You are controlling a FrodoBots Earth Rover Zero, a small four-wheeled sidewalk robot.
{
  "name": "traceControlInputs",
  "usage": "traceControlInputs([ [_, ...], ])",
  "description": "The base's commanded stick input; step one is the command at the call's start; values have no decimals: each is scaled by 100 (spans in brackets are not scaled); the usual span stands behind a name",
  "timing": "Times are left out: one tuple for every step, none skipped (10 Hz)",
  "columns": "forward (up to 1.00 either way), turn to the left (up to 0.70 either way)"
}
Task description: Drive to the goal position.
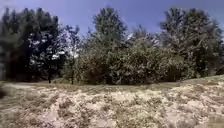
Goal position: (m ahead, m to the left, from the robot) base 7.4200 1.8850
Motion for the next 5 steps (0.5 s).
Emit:
traceControlInputs([
  [50, 50],
  [50, 50],
  [50, 50],
  [50, 50],
  [50, 50],
])
